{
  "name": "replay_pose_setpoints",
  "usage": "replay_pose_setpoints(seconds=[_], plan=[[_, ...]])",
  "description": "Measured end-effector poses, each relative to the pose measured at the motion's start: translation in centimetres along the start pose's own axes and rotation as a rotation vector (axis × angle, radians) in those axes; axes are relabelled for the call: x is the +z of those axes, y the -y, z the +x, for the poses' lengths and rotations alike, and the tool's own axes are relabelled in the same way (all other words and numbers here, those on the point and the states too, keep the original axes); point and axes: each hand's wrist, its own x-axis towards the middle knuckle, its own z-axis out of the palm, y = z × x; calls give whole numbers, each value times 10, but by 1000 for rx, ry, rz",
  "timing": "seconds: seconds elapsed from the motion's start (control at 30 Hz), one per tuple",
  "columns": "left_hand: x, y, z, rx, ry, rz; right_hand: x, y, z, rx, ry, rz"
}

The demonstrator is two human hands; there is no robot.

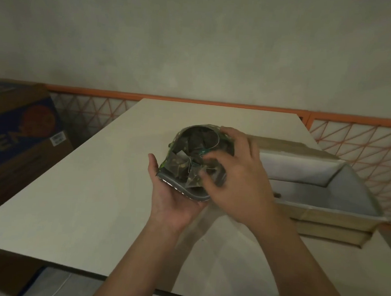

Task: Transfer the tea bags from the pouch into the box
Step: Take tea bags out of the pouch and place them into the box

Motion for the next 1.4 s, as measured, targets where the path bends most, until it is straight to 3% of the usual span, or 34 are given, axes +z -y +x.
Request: replay_pose_setpoints(seconds=[0.07,0.17,0.27,0.4,0.47,0.7,0.87,0.93,1.0,1.17,1.3,1.4], plan=[[2,2,-1,7,4,10,2,4,-4,29,56,-183],[6,5,-3,21,16,18,4,5,-6,14,87,-239],[10,6,-3,30,12,0,2,-3,-1,-4,12,-98],[13,6,-4,34,21,-8,-14,-9,10,157,-121,245],[14,7,-4,16,35,-19,-20,-13,12,175,-170,262],[19,10,-3,-21,54,-8,-9,-10,2,146,-191,-139],[18,10,-4,-38,51,5,-3,2,-5,142,-396,-303],[19,10,-5,-36,48,2,-1,12,-5,16,-385,-244],[21,9,-6,-31,38,-17,6,21,-3,-58,-257,-180],[21,7,-7,-17,12,-20,25,21,6,30,33,-98],[18,6,-5,3,22,-16,8,16,5,60,-67,101],[17,5,-3,29,15,-32,-20,12,4,184,-154,403]])
